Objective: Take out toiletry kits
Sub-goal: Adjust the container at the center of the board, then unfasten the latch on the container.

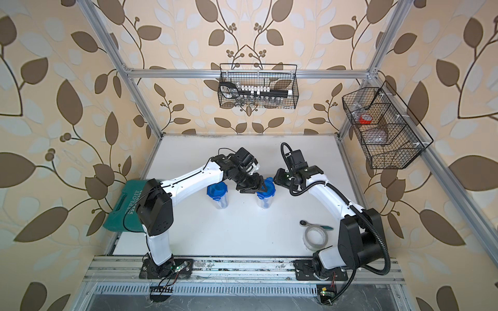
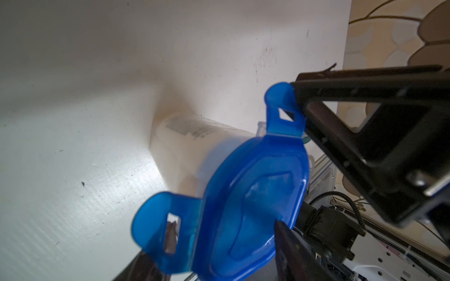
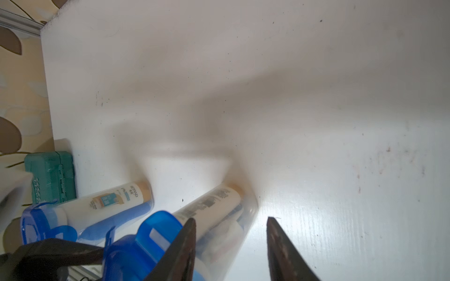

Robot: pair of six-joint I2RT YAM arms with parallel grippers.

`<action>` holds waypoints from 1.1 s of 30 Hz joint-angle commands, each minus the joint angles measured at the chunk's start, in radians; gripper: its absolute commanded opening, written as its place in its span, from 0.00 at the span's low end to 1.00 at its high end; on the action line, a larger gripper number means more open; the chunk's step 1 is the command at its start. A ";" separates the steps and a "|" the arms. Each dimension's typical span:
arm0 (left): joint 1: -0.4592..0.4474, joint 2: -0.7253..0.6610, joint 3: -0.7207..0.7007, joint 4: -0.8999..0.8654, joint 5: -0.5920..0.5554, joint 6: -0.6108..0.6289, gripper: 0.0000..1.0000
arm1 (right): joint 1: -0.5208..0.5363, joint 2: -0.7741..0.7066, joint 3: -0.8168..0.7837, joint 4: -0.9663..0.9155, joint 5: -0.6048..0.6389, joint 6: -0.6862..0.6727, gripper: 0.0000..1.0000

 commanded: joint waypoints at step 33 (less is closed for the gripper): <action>0.073 0.026 0.165 -0.118 0.002 0.127 0.74 | -0.214 -0.375 -0.531 0.597 -0.726 0.322 0.39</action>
